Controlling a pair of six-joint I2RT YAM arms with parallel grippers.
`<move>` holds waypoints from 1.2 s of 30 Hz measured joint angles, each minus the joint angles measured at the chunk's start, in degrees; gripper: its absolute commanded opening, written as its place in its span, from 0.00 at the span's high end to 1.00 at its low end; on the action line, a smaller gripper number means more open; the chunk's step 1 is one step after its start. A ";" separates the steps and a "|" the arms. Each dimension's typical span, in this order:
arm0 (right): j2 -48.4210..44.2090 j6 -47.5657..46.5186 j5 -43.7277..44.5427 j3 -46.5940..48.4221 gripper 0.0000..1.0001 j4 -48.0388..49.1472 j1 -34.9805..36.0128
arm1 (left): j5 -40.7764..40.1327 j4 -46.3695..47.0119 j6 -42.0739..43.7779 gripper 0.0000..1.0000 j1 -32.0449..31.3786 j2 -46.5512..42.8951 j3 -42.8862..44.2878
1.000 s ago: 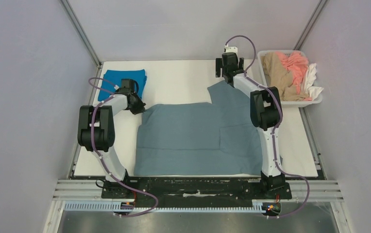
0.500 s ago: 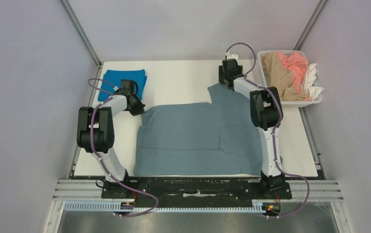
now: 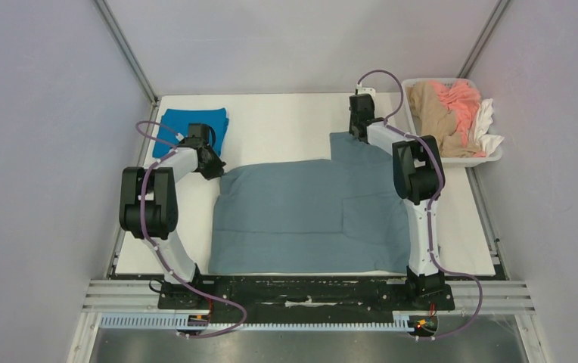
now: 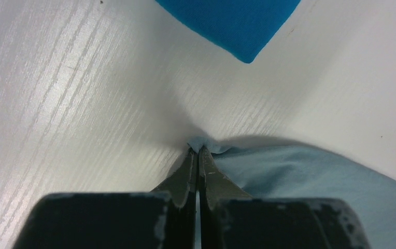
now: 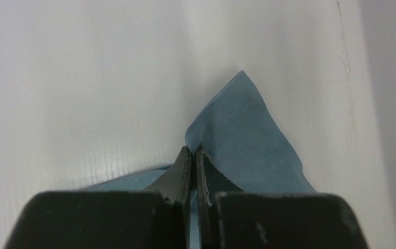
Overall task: Fold and stack the t-shirts
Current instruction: Grab the side of the flattened tshirt furthest away from the robot with both arms, then fold the other side of the tshirt into a rectangle
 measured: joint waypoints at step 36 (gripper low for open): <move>-65.88 3.58 -3.45 -57.55 1.00 1.09 2.27 | 0.13 1.46 -0.98 0.98 -2.43 -23.50 -15.17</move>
